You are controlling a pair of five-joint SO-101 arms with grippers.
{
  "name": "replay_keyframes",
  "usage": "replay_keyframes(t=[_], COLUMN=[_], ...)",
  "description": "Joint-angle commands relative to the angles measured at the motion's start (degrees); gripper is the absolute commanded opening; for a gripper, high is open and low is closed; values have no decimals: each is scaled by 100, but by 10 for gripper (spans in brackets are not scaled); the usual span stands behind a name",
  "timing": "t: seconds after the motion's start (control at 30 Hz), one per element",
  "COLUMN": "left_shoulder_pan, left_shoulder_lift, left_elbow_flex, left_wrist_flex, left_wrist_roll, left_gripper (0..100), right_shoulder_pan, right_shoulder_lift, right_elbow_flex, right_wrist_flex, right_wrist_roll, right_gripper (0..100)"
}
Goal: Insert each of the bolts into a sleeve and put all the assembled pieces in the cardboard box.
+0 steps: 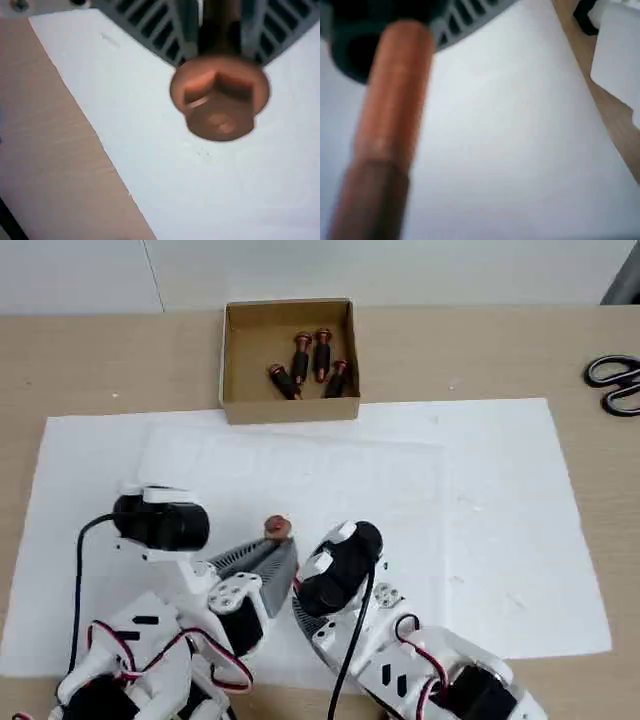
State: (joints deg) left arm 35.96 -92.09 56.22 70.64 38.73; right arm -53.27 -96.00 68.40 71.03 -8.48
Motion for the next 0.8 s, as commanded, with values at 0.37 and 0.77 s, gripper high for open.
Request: replay_keyframes(t=[0.37,0.77], left_shoulder_pan=[35,-334], left_shoulder_lift=[-44,-35], left_elbow_flex=[-92,92], left_wrist_flex=[-35,-360], left_wrist_roll=[26,-343], left_gripper=[7,7], right_shoulder_pan=[40,40], right_shoulder_lift=[-40,-40], right_elbow_flex=[-53,-44], right_wrist_flex=[-215,-207], right_wrist_roll=[-18,-18], right_gripper=[4,4])
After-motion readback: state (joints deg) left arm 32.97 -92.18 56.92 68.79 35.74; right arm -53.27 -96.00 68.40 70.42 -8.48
